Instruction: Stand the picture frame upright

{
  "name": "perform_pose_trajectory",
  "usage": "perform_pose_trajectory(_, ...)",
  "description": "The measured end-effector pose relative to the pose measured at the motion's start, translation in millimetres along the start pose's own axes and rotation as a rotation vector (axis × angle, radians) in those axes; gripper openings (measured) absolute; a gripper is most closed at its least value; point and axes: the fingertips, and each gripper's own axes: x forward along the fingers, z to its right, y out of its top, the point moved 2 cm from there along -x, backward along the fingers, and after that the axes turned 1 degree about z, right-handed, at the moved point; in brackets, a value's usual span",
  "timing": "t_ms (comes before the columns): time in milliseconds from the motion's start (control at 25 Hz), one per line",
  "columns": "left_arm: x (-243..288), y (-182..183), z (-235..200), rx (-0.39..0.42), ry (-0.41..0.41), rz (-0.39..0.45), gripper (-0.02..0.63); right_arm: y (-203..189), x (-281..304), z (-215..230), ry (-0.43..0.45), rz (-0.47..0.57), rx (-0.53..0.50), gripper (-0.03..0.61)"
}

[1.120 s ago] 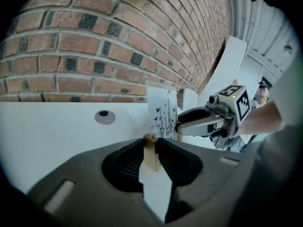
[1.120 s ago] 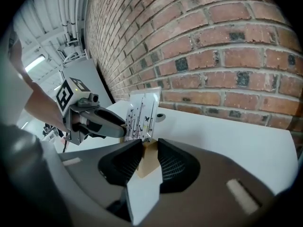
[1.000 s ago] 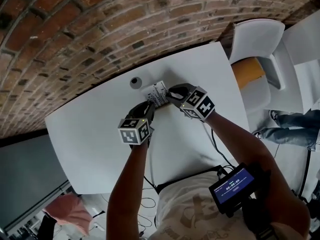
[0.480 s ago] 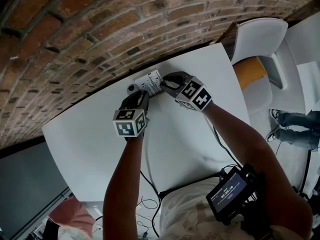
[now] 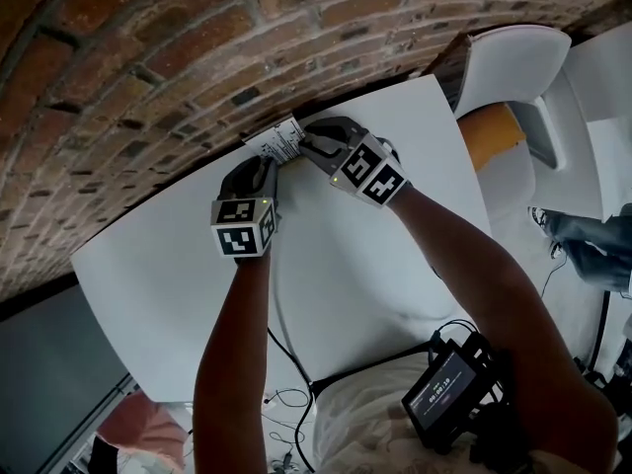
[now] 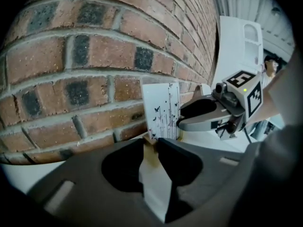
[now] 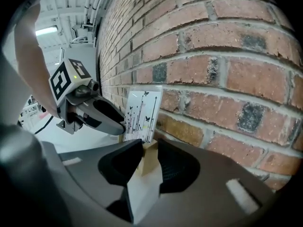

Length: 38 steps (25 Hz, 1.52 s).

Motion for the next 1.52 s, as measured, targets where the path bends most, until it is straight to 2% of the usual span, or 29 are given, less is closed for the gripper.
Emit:
perform_pose_trajectory(120,4,2,-2,0.044,0.021,-0.001,0.098,-4,3,3,-0.019,-0.004,-0.022,0.118)
perform_pose_trajectory(240,5,2,-2,0.051,0.039,0.003,0.098,-5,4,4,-0.023,0.001,-0.022,0.118)
perform_pose_trajectory(480,4,-1,0,0.017,0.028,0.026,0.100,-6,4,4,-0.018,0.003,-0.010,0.121)
perform_pose_trajectory(640,2,1,2,-0.011,0.029,0.037,0.133,-4,2,6,-0.029,0.010,0.012,0.130)
perform_pose_trajectory(840,-6,-2,9,-0.033,0.029,0.048,0.135,-5,-9,2,-0.033,0.021,0.036,0.141)
perform_pose_trajectory(1200,-52,-15,37,-0.080,0.019,0.107,0.121,-18,-45,-25,-0.083,0.042,0.111,0.049)
perform_pose_trajectory(1360,-79,-29,53,-0.088,0.016,0.113,0.067,-17,-73,-45,-0.099,0.079,0.185,0.008)
perform_pose_trajectory(1520,-105,-30,70,-0.076,0.006,0.135,0.035,-15,-98,-66,-0.110,0.100,0.202,0.008)
